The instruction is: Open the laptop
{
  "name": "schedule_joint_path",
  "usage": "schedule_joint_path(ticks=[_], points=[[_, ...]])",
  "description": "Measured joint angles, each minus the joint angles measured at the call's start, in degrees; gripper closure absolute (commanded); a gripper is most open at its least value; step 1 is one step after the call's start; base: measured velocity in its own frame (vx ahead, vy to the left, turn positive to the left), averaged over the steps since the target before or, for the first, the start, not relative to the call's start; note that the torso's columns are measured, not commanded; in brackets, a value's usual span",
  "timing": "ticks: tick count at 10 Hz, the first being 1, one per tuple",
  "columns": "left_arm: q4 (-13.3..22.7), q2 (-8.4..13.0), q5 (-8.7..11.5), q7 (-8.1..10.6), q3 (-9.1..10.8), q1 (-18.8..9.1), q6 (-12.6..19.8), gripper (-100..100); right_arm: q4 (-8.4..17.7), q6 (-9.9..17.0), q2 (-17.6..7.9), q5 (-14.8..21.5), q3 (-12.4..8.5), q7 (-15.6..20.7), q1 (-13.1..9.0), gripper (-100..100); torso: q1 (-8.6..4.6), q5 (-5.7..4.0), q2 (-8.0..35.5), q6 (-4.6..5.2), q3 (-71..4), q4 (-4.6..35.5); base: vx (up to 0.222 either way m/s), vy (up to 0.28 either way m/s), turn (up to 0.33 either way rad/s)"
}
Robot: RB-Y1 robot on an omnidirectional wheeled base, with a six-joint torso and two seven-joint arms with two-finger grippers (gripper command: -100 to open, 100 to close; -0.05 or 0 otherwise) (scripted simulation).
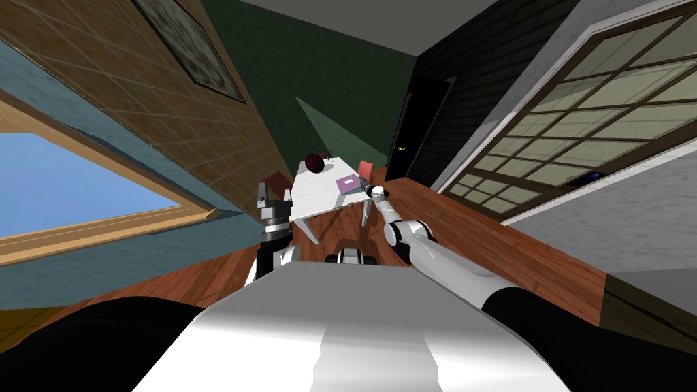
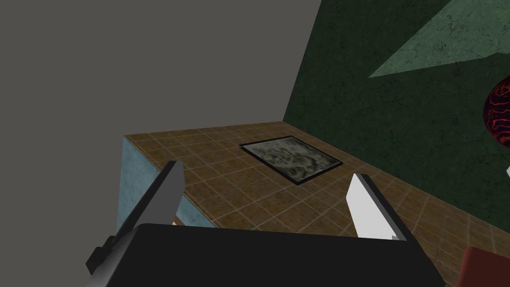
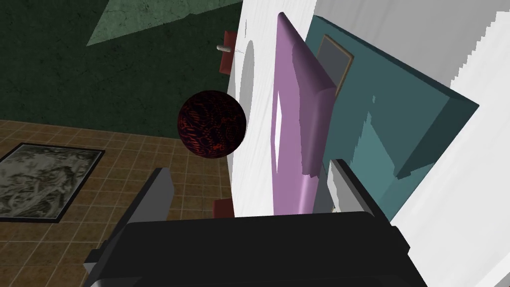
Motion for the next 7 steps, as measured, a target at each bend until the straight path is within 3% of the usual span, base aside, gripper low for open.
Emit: schedule_joint_path(ticks=[2, 3, 4, 7], points=[[0.0, 0.0, 0.0, 0.0, 0.0, 0.0, 0.0, 0, 2.89, 0.45, -0.68, -2.93, -0.62, 2.61, -2.27, -100, 0.01, 0.01, 0.04, 0.07, 0.02, 0.03, -0.019, 0.034, -0.048], [0.0, 0.0, 0.0, 0.0, 0.0, 0.0, 0.0, 0, 2.72, 0.77, -1.13, -1.93, -0.27, 1.64, -2.55, -100, 0.0, 0.0, 0.09, 0.05, 0.06, 0.02, -0.007, 0.012, -0.006], [0.0, 0.0, 0.0, 0.0, 0.0, 0.0, 0.0, 0, 2.64, 0.83, -1.18, -1.73, -0.21, 1.15, -2.53, 0, -0.05, -0.02, 0.04, 0.03, 0.02, -0.04, 0.005, 0.004, 0.012], [0.0, 0.0, 0.0, 0.0, 0.0, 0.0, 0.0, 0, 2.57, 0.84, -1.13, -1.78, -0.22, 1.16, -2.66, 0, -0.07, -0.04, -0.19, 0.05, -0.13, -0.18, 0.0, 0.0, 0.0]])
